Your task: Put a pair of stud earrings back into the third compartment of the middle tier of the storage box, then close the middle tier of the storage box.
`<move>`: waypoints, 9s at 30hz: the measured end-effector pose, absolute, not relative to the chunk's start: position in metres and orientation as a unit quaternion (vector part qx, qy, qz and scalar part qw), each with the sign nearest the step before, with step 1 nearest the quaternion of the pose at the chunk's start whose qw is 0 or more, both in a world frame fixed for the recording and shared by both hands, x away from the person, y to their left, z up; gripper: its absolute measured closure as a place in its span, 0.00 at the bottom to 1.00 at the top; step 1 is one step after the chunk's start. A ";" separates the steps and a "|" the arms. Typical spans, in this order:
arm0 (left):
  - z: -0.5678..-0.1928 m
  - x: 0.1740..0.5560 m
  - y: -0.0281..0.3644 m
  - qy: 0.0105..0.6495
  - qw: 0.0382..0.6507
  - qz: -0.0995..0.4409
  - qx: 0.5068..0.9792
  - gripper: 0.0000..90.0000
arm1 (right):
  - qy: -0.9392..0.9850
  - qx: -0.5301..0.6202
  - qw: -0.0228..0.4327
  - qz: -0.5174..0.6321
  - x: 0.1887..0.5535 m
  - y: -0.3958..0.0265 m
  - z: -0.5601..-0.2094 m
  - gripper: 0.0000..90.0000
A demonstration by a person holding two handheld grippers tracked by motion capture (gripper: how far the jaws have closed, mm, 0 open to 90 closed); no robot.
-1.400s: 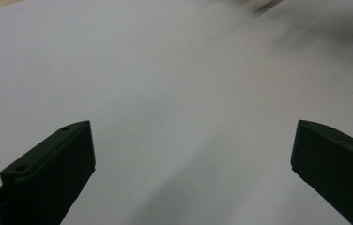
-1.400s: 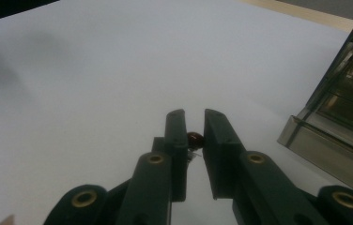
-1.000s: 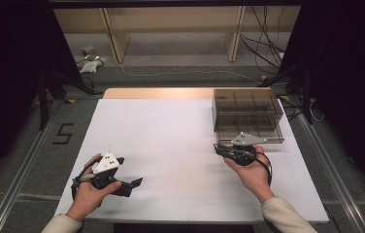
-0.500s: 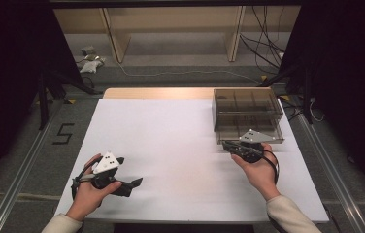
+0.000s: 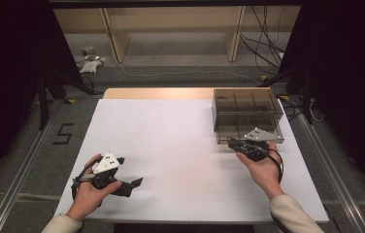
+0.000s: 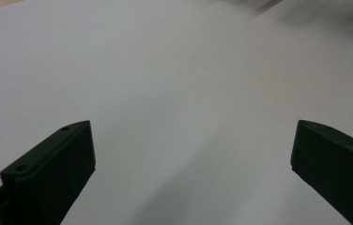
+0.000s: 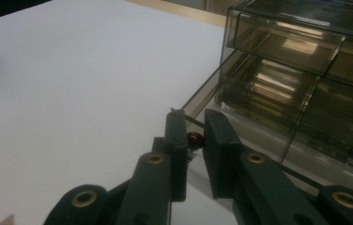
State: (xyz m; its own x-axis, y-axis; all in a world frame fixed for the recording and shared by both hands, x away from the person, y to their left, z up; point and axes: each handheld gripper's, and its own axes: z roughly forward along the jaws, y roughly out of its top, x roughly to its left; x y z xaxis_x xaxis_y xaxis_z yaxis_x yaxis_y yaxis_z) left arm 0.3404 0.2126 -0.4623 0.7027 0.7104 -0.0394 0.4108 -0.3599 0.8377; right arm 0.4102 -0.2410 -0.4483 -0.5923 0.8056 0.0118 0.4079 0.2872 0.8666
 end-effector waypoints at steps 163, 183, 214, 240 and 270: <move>-0.467 0.345 0.207 0.345 0.443 0.156 0.813 0.00 | 0.778 0.452 0.244 0.361 0.416 -0.322 -0.465 1.00; -0.468 0.344 0.207 0.345 0.441 0.153 0.814 0.00 | 0.776 0.456 0.250 0.357 0.422 -0.319 -0.468 1.00; -0.468 0.345 0.208 0.345 0.439 0.155 0.815 0.00 | 0.765 0.461 0.271 0.359 0.434 -0.318 -0.466 1.00; -0.468 0.345 0.209 0.345 0.438 0.156 0.815 0.00 | 0.754 0.471 0.286 0.359 0.449 -0.318 -0.464 1.00; -0.469 0.345 0.209 0.346 0.437 0.155 0.815 0.00 | 0.742 0.476 0.303 0.362 0.472 -0.307 -0.465 1.00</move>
State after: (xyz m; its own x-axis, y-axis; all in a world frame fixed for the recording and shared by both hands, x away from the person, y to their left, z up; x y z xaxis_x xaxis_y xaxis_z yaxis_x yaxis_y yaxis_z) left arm 0.3454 0.2090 -0.4687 0.7126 0.6998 -0.0500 0.4286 -0.3779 0.8206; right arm 0.4719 -0.3067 -0.4645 -0.3624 0.9260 -0.1057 0.4871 0.2849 0.8255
